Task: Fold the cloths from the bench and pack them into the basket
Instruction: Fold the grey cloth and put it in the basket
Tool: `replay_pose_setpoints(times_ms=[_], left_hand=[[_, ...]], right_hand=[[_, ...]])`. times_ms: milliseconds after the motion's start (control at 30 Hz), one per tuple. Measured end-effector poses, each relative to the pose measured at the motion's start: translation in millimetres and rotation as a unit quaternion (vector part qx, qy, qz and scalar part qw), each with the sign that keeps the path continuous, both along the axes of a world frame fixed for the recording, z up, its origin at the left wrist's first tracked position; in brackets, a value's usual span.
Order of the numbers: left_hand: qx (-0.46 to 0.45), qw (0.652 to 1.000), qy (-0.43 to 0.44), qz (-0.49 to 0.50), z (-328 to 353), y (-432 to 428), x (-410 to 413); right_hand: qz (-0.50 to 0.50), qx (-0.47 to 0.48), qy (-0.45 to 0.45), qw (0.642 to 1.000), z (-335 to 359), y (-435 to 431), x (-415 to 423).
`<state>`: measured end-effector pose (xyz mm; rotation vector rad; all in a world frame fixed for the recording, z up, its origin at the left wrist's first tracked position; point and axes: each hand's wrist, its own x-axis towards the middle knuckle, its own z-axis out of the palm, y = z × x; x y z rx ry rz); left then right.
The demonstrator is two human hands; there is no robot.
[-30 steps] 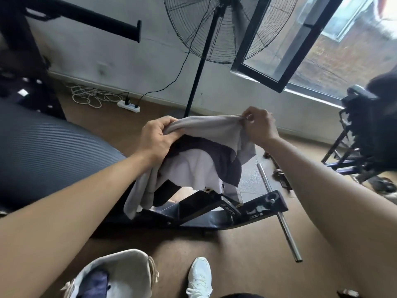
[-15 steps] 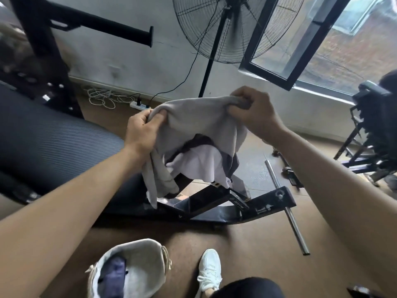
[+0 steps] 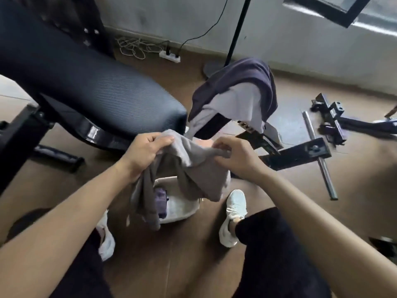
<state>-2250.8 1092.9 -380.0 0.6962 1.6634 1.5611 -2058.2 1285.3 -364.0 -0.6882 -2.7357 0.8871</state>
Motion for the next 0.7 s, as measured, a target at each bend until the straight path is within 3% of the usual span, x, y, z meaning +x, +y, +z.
replay_pose_setpoints(times_ms=[167, 267, 367, 567, 700], left_hand=[[-0.059, 0.997, 0.023, -0.053, -40.0, -33.8, 30.0], [-0.108, 0.985, 0.077, -0.112, -58.9, -34.2, 37.3], [-0.136, 0.976, 0.105, -0.133, -66.6, -30.9, 33.8], [-0.162, 0.978, 0.098, -0.086, -73.2, -33.1, 12.6], [-0.256, 0.938, 0.217, -0.088, -74.5, -37.5, 2.5]], right_hand=[[-0.076, -0.113, 0.007, 0.991, -60.2, -45.9, 12.1], [0.000, -0.184, -0.002, 0.983, -81.7, -82.1, 4.1], [0.040, -0.198, -0.005, 0.979, -95.5, -104.0, -11.7], [-0.005, -0.201, -0.032, 0.979, -117.6, -81.7, -24.7], [0.009, -0.194, -0.082, 0.977, -123.9, -71.3, -29.1]])
